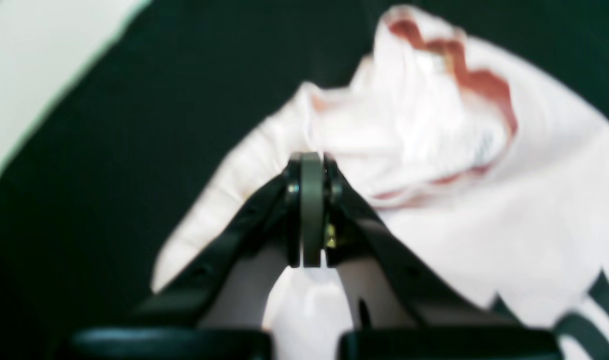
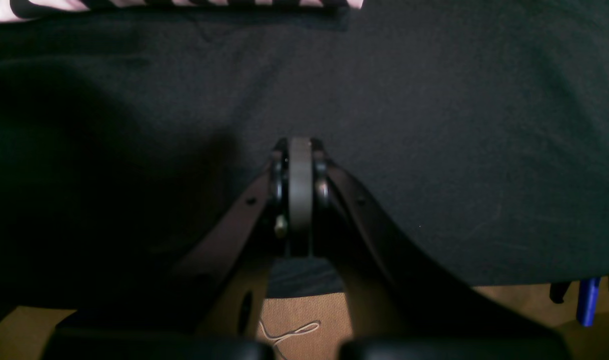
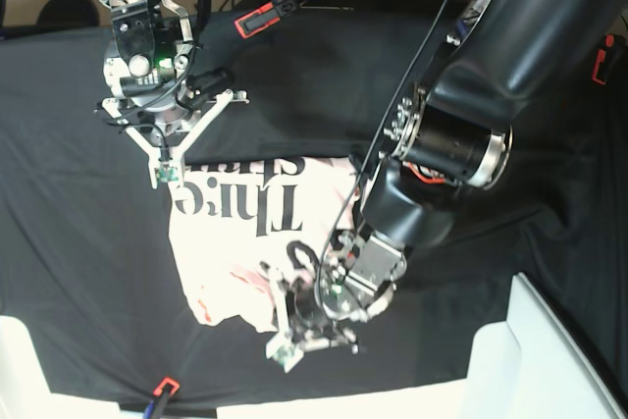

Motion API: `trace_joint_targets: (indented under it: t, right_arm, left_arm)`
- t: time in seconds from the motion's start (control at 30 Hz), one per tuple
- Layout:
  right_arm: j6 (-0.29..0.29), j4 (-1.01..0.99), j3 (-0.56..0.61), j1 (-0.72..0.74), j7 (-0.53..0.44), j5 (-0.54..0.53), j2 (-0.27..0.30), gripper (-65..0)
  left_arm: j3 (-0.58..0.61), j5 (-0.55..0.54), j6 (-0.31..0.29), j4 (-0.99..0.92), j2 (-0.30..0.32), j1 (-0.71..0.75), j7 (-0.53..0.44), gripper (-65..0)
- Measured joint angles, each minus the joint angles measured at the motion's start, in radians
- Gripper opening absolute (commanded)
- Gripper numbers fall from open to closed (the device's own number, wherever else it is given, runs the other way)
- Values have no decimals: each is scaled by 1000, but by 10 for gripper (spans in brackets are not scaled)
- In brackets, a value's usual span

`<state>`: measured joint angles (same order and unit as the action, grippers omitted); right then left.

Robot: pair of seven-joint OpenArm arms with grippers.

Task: Fold the T-shirt properly

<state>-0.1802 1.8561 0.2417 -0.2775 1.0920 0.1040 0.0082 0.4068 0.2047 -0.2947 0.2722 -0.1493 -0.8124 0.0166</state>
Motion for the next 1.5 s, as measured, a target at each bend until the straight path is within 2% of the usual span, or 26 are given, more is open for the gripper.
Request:
trace_joint_targets:
  t: [0.17, 0.23, 0.37, 0.43, 0.53, 0.63, 0.7, 0.8, 0.87, 0.9, 0.97, 1.07, 1.13, 1.2, 1.27, 1.4, 1.5]
  right_arm:
    - [0, 0, 0, 0, -1, 0, 0, -650]
    - [0, 0, 5, 0, 0, 0, 0, -650]
    - [-3, 0, 110, 16, 8, 3, 10, -650]
    - [1, 0, 157, 35, 5, 0, 3, -650]
    - [0, 0, 172, 50, 10, 0, 5, -650]
    - [1, -1, 174, 96, 18, 3, 12, -650]
    - [0, 0, 173, 135, 32, 4, 19, -650]
    - [0, -1, 168, 166, 48, 4, 41, -650]
    - [1, -2, 166, 178, 51, -2, 44, -650]
    - [4, -8, 167, 187, 46, -2, 51, -650]
    - [57, -39, 166, 200, 26, 5, 64, -650]
    - [174, -74, 126, 190, -35, -3, 64, -650]
    - [200, -80, 46, 153, -87, -4, 48, -650]
    - [245, -82, -13, 121, -139, -2, 57, -650]
    - [296, -82, -65, 98, -206, 2, 85, -650]
    - [352, -80, -103, 60, -235, 19, 151, -650]
    - [381, -57, -162, 4, -314, -1, 158, -650]
  left_arm:
    - [0, -4, 6, 13, 0, -33, -31, -650]
    - [-6, -4, 3, 10, 0, -35, -14, -650]
    - [-12, -21, 3, 3, 1, -83, 20, -650]
    - [-13, -108, 4, 17, 0, -127, 112, -650]
    - [-13, -304, 17, 154, 6, -126, 315, -650]
    - [6, -450, -5, 409, 76, -28, 478, -650]
    - [-3, -446, 8, 606, 153, 73, 589, -650]
    - [-18, -381, 25, 880, 260, 246, 716, -650]
    - [-19, -352, 26, 1041, 280, 340, 757, -650]
    - [-14, -359, 5, 1096, 275, 372, 757, -650]
    - [-5, -357, 4, 1185, 254, 437, 745, -650]
    - [-40, -314, 3, 1294, 256, 574, 753, -650]
    - [-93, -285, 7, 1361, 269, 665, 765, -650]
    - [-141, -280, 8, 1391, 275, 722, 772, -650]
    - [-162, -285, 14, 1407, 272, 748, 766, -650]
    - [-198, -288, 5, 1410, 262, 806, 750, -650]
    - [-192, -287, 5, 1429, 317, 878, 756, -650]
